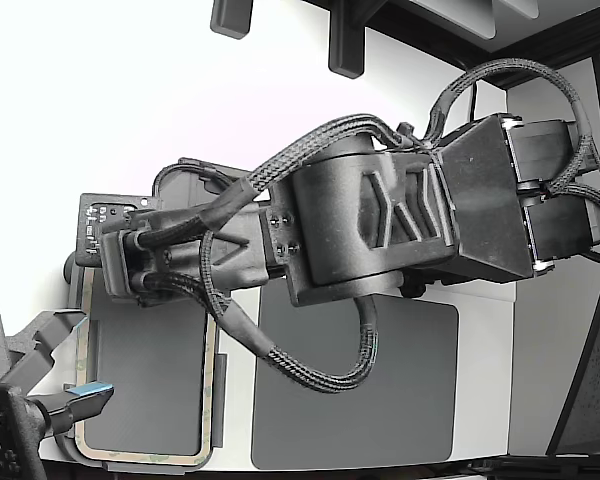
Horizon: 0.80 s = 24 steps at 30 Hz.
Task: Move top rectangular frame to the holder.
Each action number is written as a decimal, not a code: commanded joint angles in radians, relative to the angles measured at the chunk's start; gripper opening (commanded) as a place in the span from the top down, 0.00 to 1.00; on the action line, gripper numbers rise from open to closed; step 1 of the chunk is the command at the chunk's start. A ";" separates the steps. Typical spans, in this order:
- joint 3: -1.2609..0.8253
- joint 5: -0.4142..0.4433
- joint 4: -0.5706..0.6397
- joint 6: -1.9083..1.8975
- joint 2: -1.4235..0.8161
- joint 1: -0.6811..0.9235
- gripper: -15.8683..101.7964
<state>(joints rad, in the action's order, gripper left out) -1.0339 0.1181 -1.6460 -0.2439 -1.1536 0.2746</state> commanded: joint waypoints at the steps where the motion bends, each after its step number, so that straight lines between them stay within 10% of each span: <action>1: 0.034 -0.003 -0.008 0.003 -0.023 -0.017 0.18; 3: 0.037 -0.003 -0.008 0.003 -0.028 -0.017 0.02; 17: -0.129 0.069 0.015 -0.101 -0.330 -0.023 0.02; 24: -0.483 0.132 0.236 -0.048 -0.721 -0.069 0.02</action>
<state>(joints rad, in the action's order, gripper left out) -1.3852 0.2408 -1.4926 -0.3068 -1.6674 0.2316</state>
